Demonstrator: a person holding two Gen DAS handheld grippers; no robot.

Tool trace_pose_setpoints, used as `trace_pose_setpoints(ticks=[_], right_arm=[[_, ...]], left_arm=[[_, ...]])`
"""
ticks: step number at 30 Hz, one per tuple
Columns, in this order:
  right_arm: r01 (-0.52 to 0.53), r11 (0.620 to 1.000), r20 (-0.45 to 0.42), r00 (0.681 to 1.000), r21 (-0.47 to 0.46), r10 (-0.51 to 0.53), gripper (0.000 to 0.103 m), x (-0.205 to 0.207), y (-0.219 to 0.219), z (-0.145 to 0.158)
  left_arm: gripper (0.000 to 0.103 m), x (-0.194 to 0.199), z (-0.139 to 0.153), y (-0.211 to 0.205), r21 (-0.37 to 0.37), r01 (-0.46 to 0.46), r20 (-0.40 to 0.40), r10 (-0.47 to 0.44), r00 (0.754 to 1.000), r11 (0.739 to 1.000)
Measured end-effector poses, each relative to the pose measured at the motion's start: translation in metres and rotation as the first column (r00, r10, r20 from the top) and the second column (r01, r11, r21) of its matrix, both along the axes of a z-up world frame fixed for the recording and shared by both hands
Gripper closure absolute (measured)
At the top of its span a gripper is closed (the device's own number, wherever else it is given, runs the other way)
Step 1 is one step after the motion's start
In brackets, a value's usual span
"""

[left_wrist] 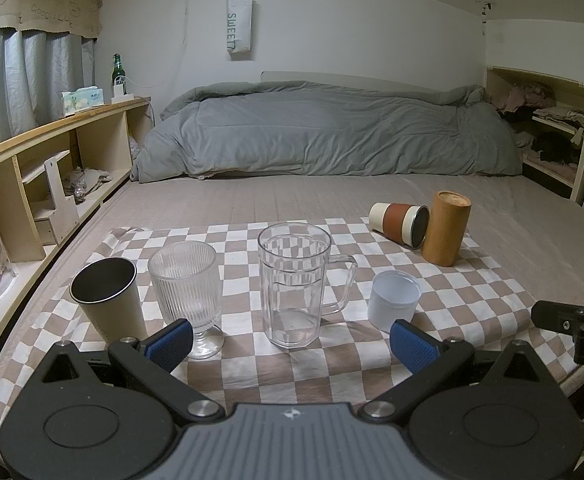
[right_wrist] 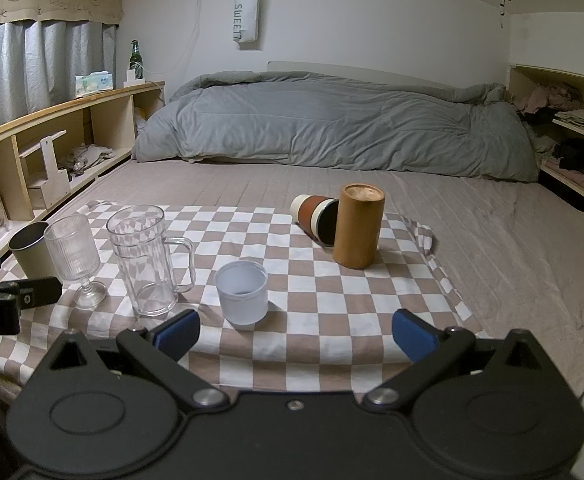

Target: Flip cup upright

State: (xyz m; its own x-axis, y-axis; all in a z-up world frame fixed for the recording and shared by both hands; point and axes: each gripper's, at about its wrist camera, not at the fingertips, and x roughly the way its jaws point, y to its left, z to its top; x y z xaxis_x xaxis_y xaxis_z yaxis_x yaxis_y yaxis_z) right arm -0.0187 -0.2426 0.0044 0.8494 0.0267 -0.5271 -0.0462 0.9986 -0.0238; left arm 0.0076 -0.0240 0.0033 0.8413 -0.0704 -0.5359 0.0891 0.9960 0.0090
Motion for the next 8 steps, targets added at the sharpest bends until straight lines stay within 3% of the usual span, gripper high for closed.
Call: trace_pose_setpoints(ticks=[8], right_arm=[[0.000,1.000,0.000,1.000,0.000,0.000,0.000,-0.0001,0.0002,-0.0002]], left_arm=[[0.000,0.0009,-0.0001,0.0028,-0.004,-0.013,-0.004,0.013,1.000,1.000]])
